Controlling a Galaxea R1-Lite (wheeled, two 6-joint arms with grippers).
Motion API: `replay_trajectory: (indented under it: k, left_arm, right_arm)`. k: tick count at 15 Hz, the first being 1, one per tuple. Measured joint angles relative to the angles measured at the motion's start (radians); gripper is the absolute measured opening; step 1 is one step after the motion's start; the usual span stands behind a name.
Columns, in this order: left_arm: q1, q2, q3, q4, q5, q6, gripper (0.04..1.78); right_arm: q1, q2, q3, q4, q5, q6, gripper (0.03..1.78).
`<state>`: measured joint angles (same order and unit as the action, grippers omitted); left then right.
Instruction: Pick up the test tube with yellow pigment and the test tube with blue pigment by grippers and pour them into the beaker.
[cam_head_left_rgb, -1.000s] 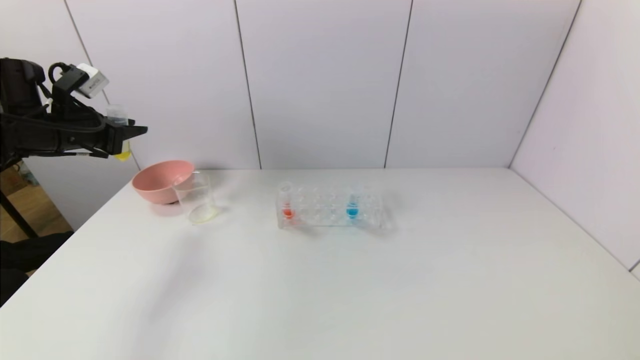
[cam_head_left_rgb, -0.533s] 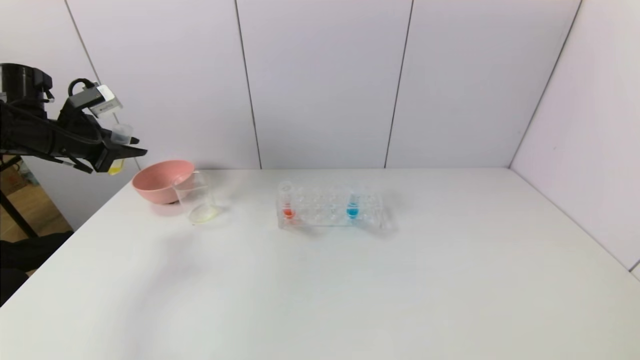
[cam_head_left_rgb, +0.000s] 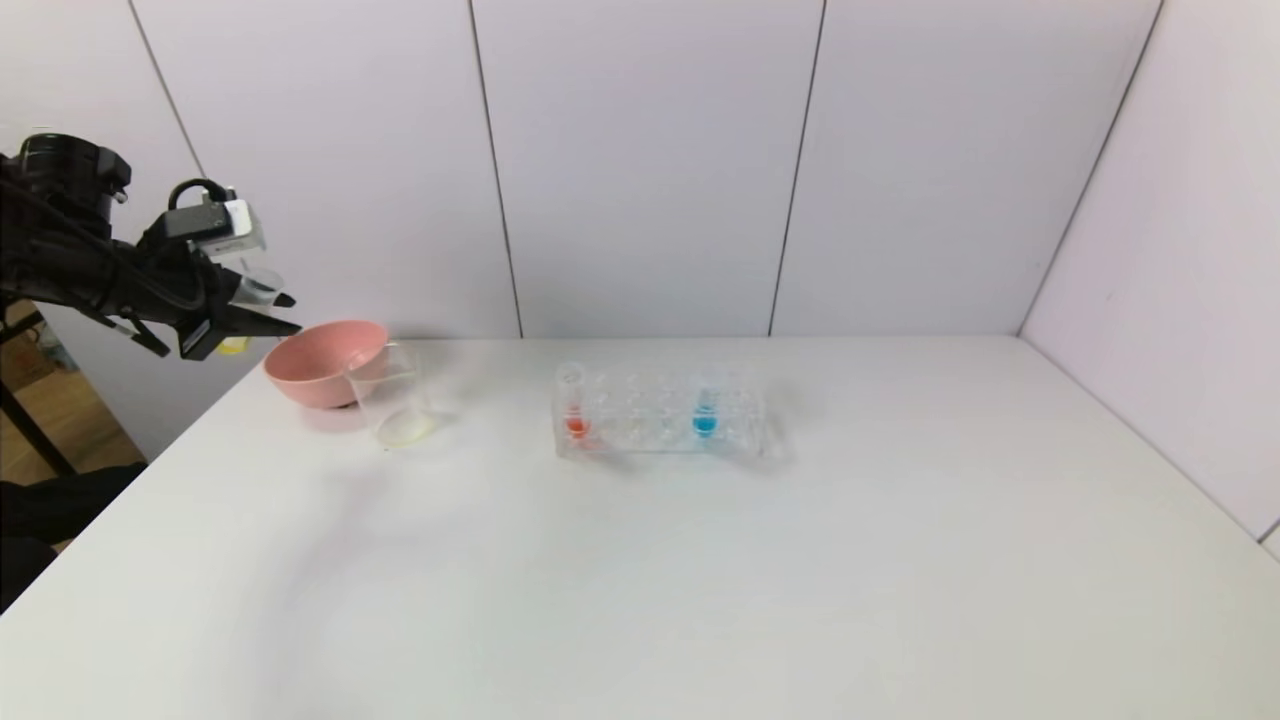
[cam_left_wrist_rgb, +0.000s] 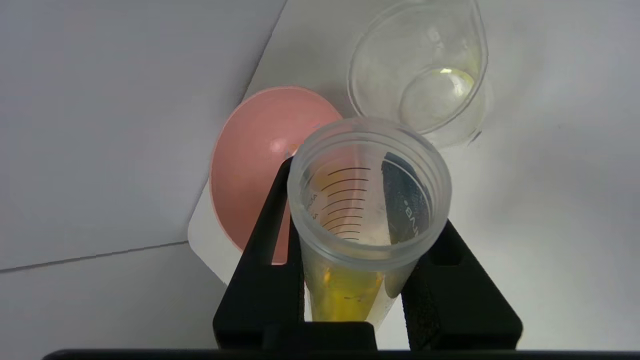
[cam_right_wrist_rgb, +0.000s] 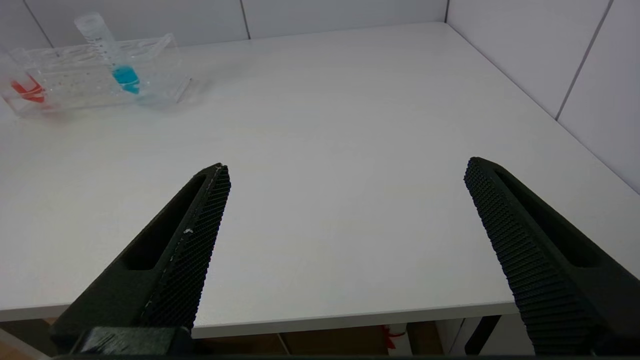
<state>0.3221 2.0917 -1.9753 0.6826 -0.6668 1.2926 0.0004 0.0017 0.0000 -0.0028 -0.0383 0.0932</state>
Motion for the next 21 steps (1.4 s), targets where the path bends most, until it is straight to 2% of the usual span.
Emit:
replay_trajectory:
  k: [10,21]
  left_arm:
    - [-0.037,0.045,-0.016,0.01,0.124,0.042,0.54]
    - [-0.102,0.051,-0.016,0.062,0.371,0.033,0.54]
  right_arm:
    - [0.0,0.0,0.0,0.0,0.0,0.0,1.71]
    - [0.0,0.0,0.0,0.0,0.0,0.0,1.71]
